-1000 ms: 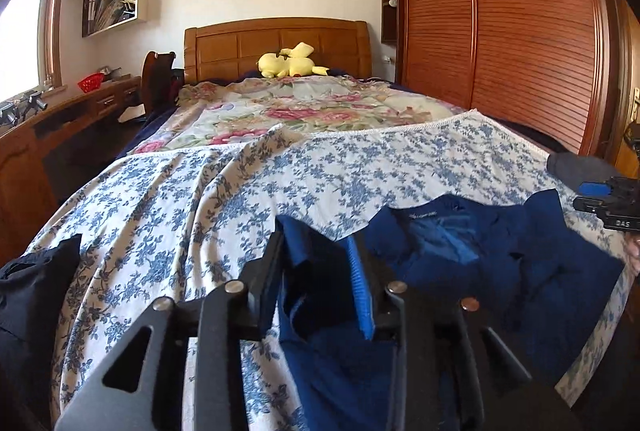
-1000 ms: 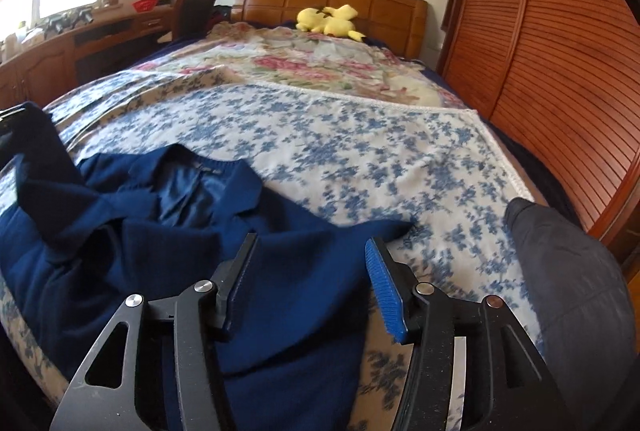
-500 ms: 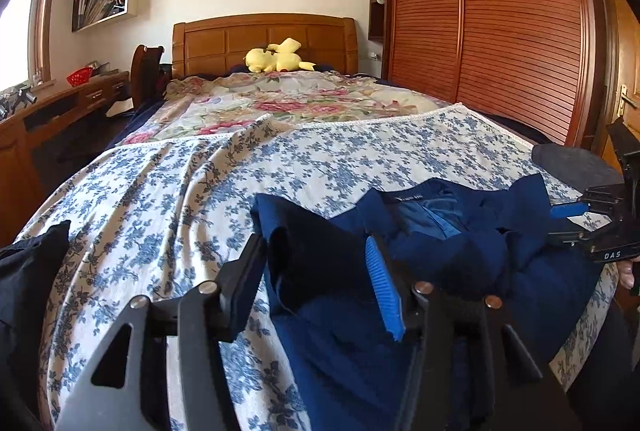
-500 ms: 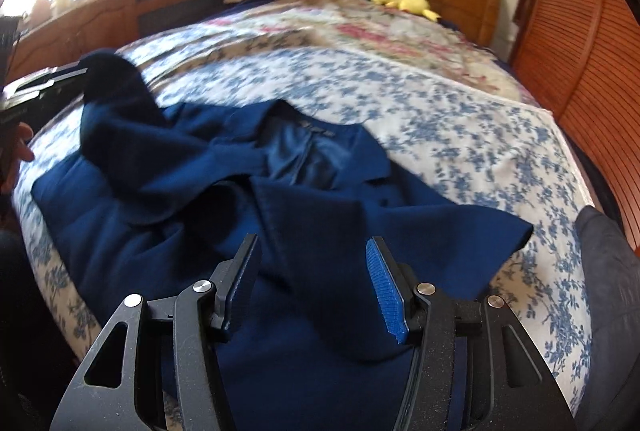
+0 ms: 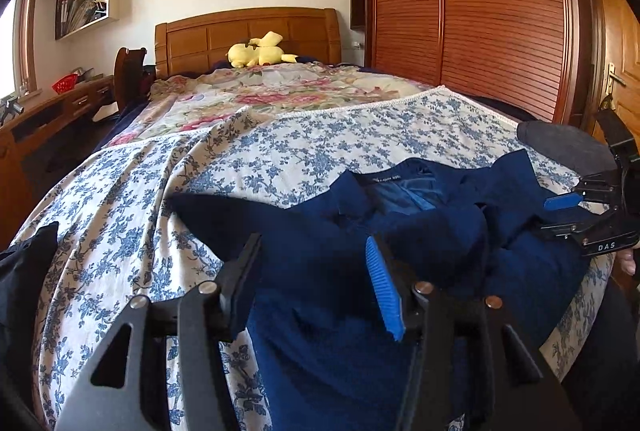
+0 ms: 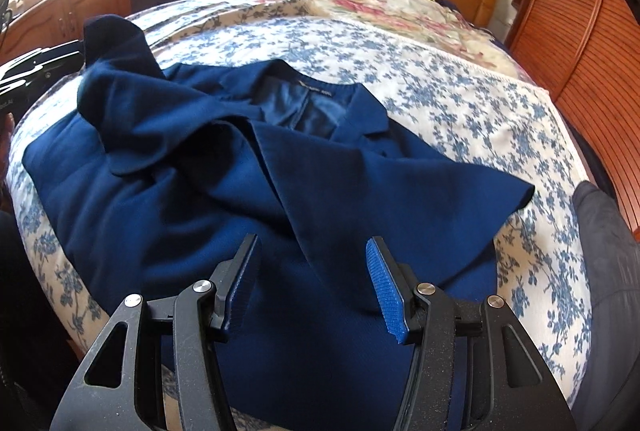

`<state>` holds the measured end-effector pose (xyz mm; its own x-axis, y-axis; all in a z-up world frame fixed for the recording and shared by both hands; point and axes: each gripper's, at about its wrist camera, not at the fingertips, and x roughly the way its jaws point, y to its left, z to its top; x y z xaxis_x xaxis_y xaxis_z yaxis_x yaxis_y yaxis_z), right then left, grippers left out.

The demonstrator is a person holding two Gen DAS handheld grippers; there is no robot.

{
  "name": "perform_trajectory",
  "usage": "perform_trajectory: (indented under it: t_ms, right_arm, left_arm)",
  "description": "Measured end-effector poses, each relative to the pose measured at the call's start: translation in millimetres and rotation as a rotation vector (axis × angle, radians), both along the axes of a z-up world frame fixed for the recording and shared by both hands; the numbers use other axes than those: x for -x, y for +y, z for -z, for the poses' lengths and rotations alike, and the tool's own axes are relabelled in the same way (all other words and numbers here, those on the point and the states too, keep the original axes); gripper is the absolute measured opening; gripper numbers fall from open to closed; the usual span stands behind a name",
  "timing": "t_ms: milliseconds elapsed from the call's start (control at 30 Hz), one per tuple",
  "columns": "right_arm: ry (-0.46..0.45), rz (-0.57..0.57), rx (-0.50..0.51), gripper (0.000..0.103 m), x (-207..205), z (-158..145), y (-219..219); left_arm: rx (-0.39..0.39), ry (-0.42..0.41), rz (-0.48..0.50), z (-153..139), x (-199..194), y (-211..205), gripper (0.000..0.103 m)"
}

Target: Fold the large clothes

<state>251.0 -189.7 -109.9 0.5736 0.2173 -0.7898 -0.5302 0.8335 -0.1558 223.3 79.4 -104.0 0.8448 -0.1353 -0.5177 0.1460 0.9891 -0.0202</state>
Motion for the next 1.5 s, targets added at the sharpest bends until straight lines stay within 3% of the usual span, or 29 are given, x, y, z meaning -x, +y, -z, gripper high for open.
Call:
perform_trajectory:
  t_ms: [767, 833, 900, 933, 1233, 1500]
  right_arm:
    - [0.034, 0.084, 0.037, 0.055, -11.8, 12.4, -33.7]
    - [0.020, 0.076, 0.051, 0.042, -13.4, 11.6, -31.6]
    - [0.005, 0.056, 0.081, 0.006, -18.0, 10.1, -28.2]
    - [-0.015, 0.049, 0.096, 0.003, -21.6, 6.7, -26.7]
    - [-0.203, 0.041, 0.155, 0.003, -88.7, -48.6, 1.8]
    - [-0.274, -0.021, 0.210, 0.003, -139.1, -57.3, 56.4]
  left_arm:
    - [0.004, 0.013, -0.041, 7.3, 10.9, 11.8, 0.051]
    - [0.003, 0.013, -0.040, 7.4, 10.9, 11.9, 0.051]
    - [0.003, 0.012, -0.040, 7.6, 11.5, 12.3, 0.051]
    - [0.003, 0.012, -0.040, 7.6, 11.2, 12.2, 0.051]
    - [0.003, 0.010, -0.044, 7.3, 12.3, 13.8, 0.051]
    - [0.010, 0.016, -0.049, 6.7, 9.1, 18.7, 0.051]
